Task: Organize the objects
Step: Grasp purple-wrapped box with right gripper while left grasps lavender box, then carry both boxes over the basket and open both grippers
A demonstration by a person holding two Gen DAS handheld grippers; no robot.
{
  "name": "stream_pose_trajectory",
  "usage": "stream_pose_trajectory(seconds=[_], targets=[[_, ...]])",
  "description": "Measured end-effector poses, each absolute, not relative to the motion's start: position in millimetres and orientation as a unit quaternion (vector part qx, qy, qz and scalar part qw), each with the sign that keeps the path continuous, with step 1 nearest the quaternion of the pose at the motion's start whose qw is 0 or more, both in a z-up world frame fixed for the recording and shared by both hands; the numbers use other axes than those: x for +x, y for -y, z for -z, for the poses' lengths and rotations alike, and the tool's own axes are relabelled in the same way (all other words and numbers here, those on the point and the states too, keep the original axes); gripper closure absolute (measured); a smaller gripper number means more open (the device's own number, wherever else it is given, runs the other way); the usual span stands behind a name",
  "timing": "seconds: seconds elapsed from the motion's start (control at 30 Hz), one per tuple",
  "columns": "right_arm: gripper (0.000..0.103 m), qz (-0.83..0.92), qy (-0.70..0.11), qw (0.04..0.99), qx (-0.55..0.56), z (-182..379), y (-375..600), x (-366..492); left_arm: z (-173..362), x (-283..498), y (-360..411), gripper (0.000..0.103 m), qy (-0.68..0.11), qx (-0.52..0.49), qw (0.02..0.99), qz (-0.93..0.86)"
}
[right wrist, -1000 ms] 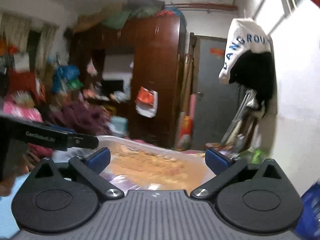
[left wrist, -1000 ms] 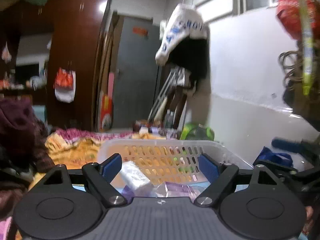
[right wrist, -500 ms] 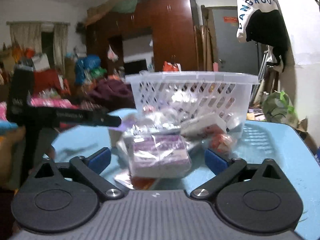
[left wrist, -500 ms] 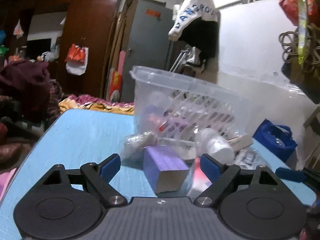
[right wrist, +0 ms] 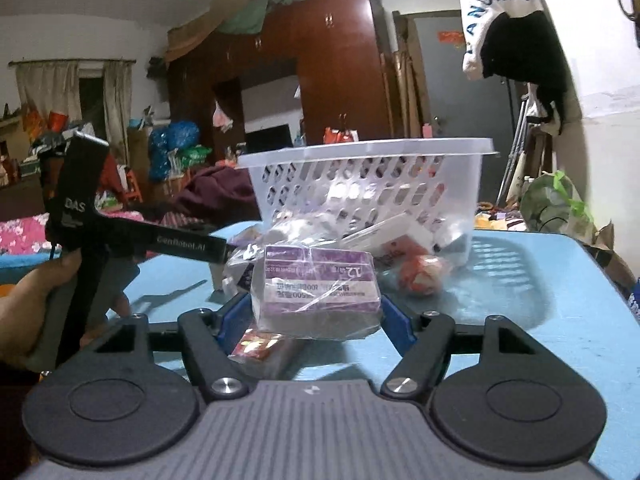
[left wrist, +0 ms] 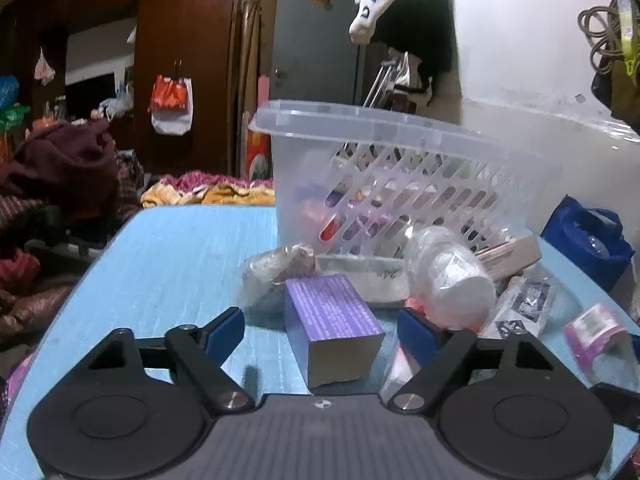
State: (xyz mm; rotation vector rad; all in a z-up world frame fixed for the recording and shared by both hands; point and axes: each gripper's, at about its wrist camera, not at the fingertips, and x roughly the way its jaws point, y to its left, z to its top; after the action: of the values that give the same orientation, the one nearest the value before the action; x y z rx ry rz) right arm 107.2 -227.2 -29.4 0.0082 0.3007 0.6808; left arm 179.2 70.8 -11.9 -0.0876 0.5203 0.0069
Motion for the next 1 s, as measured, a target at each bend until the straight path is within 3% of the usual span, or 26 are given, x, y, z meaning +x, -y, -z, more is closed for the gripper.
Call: stream_pose_trajectory(seconds=[0.1, 0.2, 0.5, 1.0], targets=[[0.030, -0.325, -0.147, 0.934, 0.015, 29.9, 235.0, 111.8, 13.9, 181.1, -70.5, 0.046, -0.268, -0.041, 0.963, 0.000], [0.030, -0.311, -0.145, 0.939, 0.020, 30.4, 240.4, 115.4, 14.4, 178.5, -68.9, 0.054, -0.266, -0.032, 0.963, 0.003], [0.030, -0.270, -0.116, 0.956, 0.000, 40.0, 241.1, 118.9, 9.6, 146.3, -73.1, 0.058, -0.162, -0.052, 0.985, 0.032], [0.031, -0.253, -0.094, 0.963, -0.004, 41.1, 243.4, 126.9, 8.3, 136.7, -74.8, 0.058, -0.111, -0.051, 0.991, 0.054]])
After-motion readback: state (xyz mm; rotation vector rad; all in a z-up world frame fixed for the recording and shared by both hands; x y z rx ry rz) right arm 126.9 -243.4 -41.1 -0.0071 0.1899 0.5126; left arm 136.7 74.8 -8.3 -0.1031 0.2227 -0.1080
